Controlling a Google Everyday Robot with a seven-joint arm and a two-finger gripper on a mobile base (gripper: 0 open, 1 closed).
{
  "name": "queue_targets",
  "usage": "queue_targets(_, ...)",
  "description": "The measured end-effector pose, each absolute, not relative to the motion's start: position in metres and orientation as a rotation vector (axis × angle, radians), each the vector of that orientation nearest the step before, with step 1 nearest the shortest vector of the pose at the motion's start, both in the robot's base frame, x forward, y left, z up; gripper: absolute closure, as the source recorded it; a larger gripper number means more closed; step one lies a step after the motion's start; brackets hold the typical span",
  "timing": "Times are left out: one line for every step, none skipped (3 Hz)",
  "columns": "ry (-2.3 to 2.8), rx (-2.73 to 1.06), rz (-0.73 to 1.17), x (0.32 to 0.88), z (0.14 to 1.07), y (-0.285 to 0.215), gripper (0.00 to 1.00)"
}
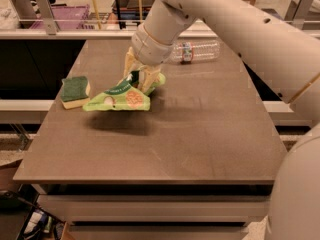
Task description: Move green rice chip bag near sponge
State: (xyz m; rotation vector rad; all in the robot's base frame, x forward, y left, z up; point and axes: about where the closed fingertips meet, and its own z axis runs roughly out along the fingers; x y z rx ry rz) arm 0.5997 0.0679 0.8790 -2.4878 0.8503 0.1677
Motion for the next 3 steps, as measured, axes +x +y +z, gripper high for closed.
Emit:
queue_targets(0.797,-2.491,0.174,0.6010,0.8766,0.0838,1.00)
queue_targets(0.796,-2.492,0.177,0.6008,0.8752,0.0849,0.82)
queue_targets(0.794,-2.494,0.180,0.6005,0.8737,0.0864,0.60)
